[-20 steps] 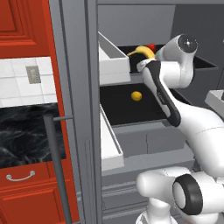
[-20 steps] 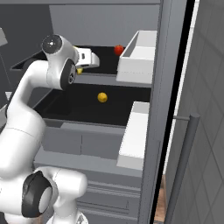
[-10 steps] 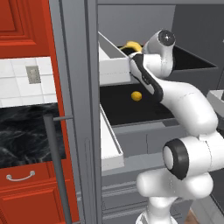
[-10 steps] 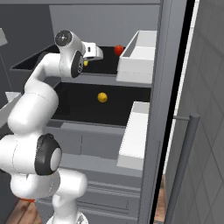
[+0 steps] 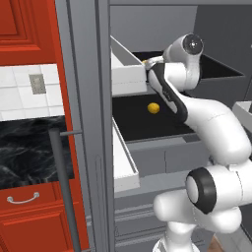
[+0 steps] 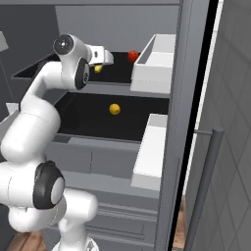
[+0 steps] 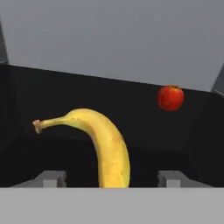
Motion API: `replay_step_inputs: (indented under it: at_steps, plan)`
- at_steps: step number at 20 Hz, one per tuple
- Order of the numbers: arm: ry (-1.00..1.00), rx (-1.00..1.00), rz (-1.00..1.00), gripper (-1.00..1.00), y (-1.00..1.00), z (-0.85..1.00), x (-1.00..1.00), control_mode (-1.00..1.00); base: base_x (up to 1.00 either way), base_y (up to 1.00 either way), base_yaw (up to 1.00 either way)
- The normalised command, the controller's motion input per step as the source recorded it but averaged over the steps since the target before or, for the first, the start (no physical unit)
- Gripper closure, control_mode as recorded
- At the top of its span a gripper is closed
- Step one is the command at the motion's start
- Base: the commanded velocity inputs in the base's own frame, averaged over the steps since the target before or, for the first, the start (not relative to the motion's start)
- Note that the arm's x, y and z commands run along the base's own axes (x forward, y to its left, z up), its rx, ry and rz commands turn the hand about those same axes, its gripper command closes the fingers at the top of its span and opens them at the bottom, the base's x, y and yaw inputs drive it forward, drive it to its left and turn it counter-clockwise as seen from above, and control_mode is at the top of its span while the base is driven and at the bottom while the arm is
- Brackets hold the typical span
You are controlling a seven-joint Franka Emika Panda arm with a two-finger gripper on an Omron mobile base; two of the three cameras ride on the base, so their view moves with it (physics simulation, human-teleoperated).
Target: Place the banana in the correct fridge rack based on whether it is a fruit or vegetable. Finally, close the fridge door.
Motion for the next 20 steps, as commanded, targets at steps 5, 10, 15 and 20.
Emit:
replay_step_inputs:
  at_steps: [5,10,15,20]
  plan:
    - [-0.01,0.14,-0.12,-1.0,0.0,0.07,-1.0,-1.0,0.0,0.0,0.0]
    - [0.22,0.12,-0.03,-1.0,-0.02,-0.23,-1.0,-1.0,0.0,0.0,0.0]
    - [0.4,-0.01,0.0,-1.0,-0.16,-0.99,-1.0,-1.0,0.0,0.0,0.0]
    - [0.03,-0.04,0.0,-1.0,-0.09,-0.39,-0.25,-1.0,0.0,0.0,0.0]
